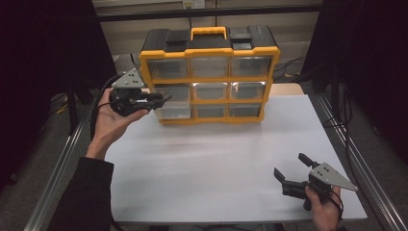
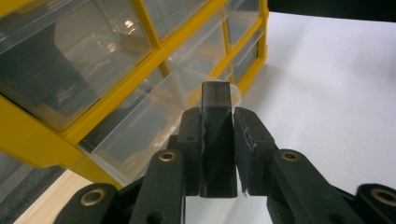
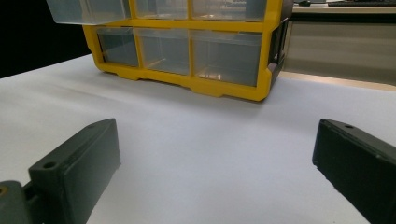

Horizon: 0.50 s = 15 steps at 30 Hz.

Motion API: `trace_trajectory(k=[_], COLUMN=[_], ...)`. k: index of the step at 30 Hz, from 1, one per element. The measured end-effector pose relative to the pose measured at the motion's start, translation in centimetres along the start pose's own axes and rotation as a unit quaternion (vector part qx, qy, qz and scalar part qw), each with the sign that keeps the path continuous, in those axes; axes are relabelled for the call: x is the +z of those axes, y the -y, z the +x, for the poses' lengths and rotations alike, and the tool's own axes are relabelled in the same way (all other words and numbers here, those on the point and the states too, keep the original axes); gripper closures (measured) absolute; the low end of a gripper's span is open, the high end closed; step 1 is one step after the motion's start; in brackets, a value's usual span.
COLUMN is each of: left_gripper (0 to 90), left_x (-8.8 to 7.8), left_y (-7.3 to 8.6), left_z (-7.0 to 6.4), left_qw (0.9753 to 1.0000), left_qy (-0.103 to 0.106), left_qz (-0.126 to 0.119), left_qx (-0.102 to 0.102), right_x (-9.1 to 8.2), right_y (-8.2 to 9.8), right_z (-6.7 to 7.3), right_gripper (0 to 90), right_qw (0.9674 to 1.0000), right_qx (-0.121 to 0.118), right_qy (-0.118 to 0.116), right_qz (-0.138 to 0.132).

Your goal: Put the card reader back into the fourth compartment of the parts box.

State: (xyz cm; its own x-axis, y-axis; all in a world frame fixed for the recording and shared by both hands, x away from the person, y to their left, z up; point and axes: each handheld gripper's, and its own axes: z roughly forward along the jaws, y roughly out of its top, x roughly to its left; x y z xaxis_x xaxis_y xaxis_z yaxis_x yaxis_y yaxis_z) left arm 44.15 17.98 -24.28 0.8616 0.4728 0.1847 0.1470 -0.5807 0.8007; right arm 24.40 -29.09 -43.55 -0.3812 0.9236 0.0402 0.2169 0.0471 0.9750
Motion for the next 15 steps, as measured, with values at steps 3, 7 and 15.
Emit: trace_trajectory(k=[3, 7, 15], left_gripper=[73.7, 73.7, 73.7], left_x=[0.2, 0.4, 1.0], left_y=[-0.2, -0.4, -1.2], left_z=[0.2, 0.5, 1.1], left_qw=[1.0000, 0.9999, 0.9997], left_qy=[-0.001, -0.004, -0.005], left_qz=[0.005, 0.013, 0.026], left_qx=[-0.002, 0.000, -0.001], right_x=[0.0, 0.0, 0.0], right_y=[0.0, 0.0, 0.0], right_z=[0.0, 0.0, 0.0], right_gripper=[0.4, 0.4, 0.4], right_qw=[1.0000, 1.0000, 1.0000], right_qx=[0.000, 0.000, 0.000], right_qy=[0.000, 0.000, -0.001], right_qz=[0.000, 0.000, 0.001])
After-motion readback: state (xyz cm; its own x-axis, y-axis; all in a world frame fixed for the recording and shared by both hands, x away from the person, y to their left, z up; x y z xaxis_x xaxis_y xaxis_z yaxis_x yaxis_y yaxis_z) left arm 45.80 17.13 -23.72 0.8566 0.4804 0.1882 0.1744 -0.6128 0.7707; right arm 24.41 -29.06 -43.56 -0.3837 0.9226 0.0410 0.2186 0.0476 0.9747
